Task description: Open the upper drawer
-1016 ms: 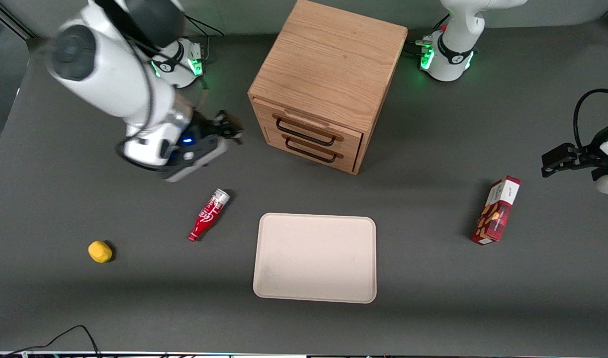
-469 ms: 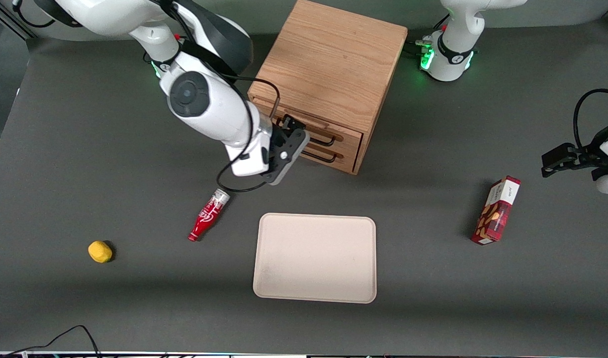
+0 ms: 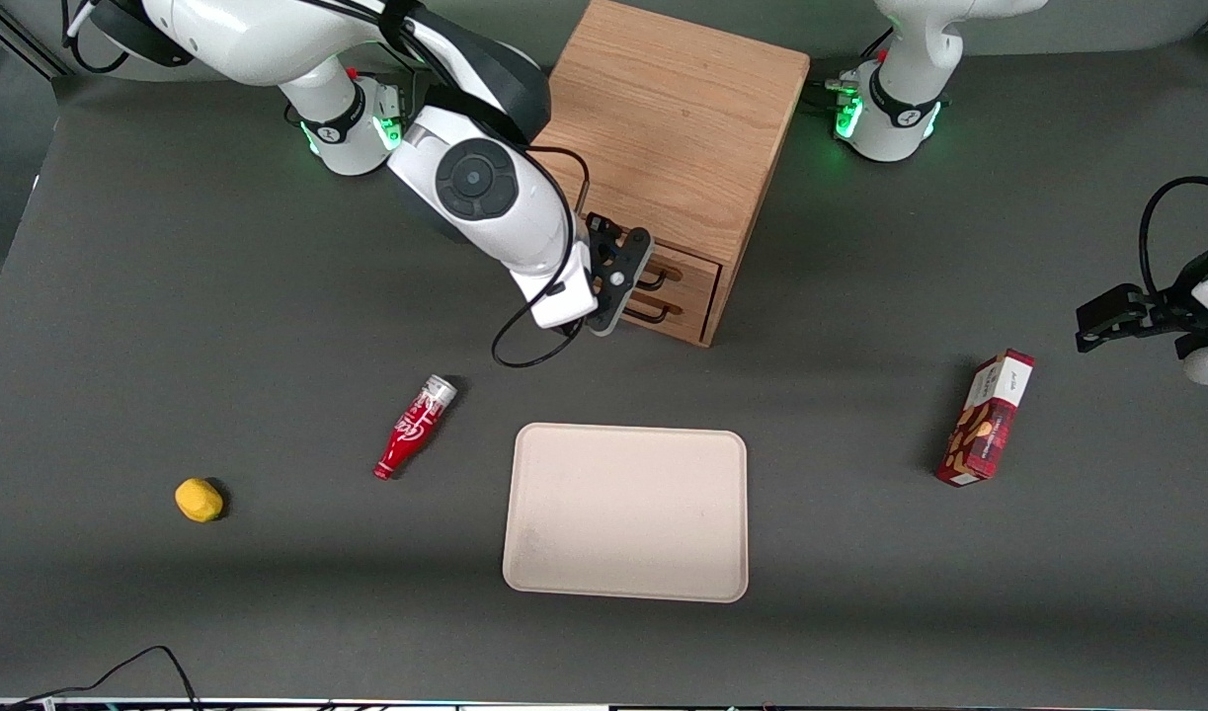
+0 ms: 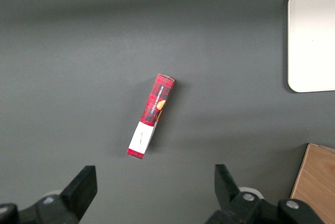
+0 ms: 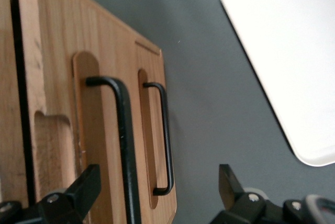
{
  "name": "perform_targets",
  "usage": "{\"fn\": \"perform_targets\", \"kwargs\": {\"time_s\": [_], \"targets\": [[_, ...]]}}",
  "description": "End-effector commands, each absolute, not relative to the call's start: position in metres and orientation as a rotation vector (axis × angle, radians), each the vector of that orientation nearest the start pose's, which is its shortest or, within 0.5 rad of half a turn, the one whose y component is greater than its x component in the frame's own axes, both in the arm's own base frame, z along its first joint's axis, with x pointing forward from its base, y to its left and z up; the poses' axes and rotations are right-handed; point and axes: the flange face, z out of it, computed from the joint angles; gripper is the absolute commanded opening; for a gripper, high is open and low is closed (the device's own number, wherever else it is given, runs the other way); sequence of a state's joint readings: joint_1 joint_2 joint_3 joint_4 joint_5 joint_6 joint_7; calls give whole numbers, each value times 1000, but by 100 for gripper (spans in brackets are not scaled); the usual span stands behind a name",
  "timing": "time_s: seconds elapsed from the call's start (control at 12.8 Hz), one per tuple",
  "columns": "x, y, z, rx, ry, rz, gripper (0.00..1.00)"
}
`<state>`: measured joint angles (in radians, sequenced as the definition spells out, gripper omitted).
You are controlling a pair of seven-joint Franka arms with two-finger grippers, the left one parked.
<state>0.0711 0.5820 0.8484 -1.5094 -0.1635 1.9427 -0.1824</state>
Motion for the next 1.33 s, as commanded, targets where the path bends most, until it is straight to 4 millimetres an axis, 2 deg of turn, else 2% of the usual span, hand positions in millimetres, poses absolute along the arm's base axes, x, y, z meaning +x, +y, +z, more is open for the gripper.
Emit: {"fn": "perform_targets", "kwargs": {"time_s": [0.0,0.23,0.55,0.94,1.25], "targets": [[491,459,406,-2456,-1534,105,100],[495,455,405,-2441,-1607,85,100],[510,444,405,-2444,-1615,60,100],[548,420,398,-2458,-1618,-75,100],[588,390,400,-2525,-1536,-227,100]]}}
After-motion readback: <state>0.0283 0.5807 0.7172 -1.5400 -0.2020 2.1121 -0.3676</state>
